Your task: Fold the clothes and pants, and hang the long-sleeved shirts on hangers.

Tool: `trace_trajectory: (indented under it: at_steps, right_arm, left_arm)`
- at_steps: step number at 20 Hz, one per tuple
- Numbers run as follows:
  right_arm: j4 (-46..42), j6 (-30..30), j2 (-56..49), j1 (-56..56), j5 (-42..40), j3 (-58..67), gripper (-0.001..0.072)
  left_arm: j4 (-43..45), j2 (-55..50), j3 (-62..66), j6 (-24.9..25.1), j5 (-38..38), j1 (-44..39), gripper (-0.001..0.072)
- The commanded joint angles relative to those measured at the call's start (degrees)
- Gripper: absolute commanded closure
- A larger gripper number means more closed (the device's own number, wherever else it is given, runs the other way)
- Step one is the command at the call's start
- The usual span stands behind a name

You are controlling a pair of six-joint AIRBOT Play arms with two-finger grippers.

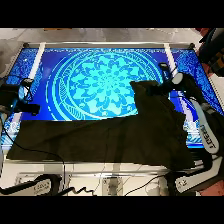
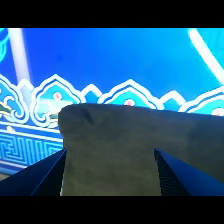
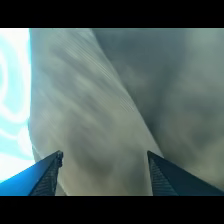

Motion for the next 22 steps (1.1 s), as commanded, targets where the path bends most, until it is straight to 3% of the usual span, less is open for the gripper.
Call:
trace_trajectory:
  at_steps: [1, 4, 5, 7, 11, 15, 17, 18, 20, 22]
  right_arm:
    - [-1.88, -0.24, -5.66, 3.32, -0.48, 5.18, 0.0090]
    - [-3.21, 1.36, -8.33, 3.34, -0.02, 6.34, 0.0113]
    - [-3.48, 1.38, -8.68, 3.37, 0.39, 6.34, 0.0214]
    - [-3.39, 1.22, -8.44, 3.43, 0.70, 6.34, 0.0690]
    - [-3.15, 1.18, -4.33, 3.41, 3.43, 7.15, 0.0683]
    - [-3.26, -2.03, 5.81, 3.39, 15.23, 9.01, 0.0684]
    - [-3.89, -2.95, 12.35, 3.34, 24.30, 9.01, 0.0684]
    - [-4.22, -2.95, 15.21, 3.34, 28.65, 8.94, 0.0684]
    - [-4.57, -2.93, 20.83, 3.34, 36.94, 8.04, 0.0684]
    - [-6.69, -2.86, 25.73, 3.34, 43.76, 6.60, 0.0684]
  left_arm:
    - [-0.52, 0.00, 0.02, -0.24, 0.39, -0.28, 0.0089]
    - [-2.38, 0.00, 0.00, -0.24, 0.44, -0.31, 0.0089]
    - [-3.02, 0.00, 0.00, -0.24, 0.61, -0.28, 0.0089]
    - [-3.96, 0.00, 0.00, -0.22, 0.94, -0.31, 0.0089]
    - [-4.59, 0.00, 0.00, -0.24, 1.75, -0.48, 0.0089]
    - [-4.52, 0.07, 0.00, -0.22, 1.36, -1.81, 0.0092]
    - [-4.59, 0.04, 0.00, -0.24, 0.98, -3.17, 0.0233]
    - [-4.66, 0.04, 0.00, -0.24, 1.01, -4.04, 0.0239]
    - [-9.31, 0.04, 0.00, -0.22, 1.01, -6.21, 0.0239]
    - [-20.74, 0.00, 0.00, -0.17, 1.60, -8.44, 0.0239]
